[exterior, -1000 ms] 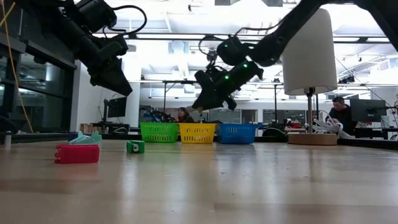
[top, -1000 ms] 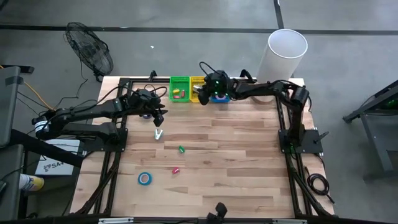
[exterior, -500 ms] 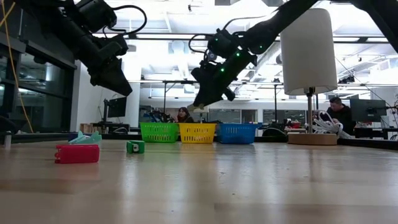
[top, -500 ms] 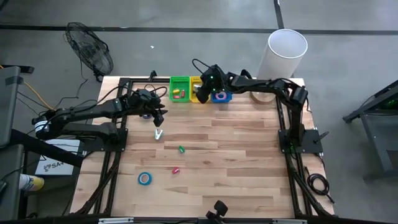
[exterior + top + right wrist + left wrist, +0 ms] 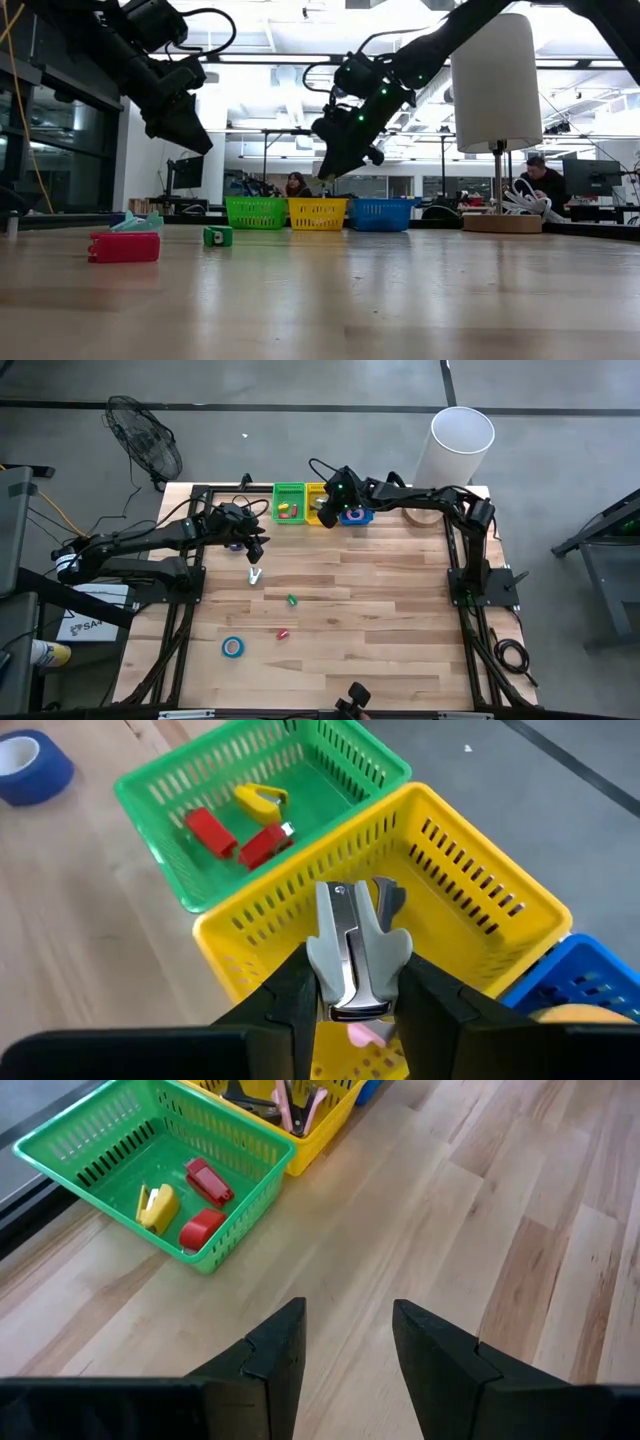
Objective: Pick and place Stapler, Stapler remover, tape
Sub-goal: Put the gray staple remover into the yellow bin, then put the blue staple remover into the yellow bin
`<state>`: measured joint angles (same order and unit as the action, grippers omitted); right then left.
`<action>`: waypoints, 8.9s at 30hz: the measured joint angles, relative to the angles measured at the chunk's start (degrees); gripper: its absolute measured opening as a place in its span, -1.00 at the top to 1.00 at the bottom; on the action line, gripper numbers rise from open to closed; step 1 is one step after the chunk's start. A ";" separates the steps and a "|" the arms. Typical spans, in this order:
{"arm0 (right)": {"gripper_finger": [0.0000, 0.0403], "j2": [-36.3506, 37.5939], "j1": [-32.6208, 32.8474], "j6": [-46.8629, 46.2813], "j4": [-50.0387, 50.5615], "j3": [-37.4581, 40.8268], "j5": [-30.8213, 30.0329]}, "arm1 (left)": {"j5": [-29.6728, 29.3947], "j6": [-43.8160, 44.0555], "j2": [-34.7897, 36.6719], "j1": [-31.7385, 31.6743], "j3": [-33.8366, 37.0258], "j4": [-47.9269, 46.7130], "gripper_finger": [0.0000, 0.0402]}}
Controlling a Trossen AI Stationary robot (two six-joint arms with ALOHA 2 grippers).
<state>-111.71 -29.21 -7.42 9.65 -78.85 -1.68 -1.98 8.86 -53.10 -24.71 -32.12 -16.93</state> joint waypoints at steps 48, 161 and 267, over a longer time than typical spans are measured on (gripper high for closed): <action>-0.19 -3.40 -0.02 -0.23 -1.75 -0.02 1.06 | -0.08 0.00 -0.02 -0.01 -0.01 -0.37 0.26; -0.45 56.77 44.48 -21.90 -18.05 67.34 -38.86 | -6.01 42.89 -0.02 14.84 -0.02 -26.13 0.26; -0.45 56.60 44.44 -23.47 -18.41 67.34 -38.48 | -4.35 1.88 -56.18 -4.31 -44.02 1.15 0.50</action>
<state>-55.11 15.23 -30.89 -8.76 -11.51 -40.16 -6.33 10.75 -109.28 -29.02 -76.14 -15.78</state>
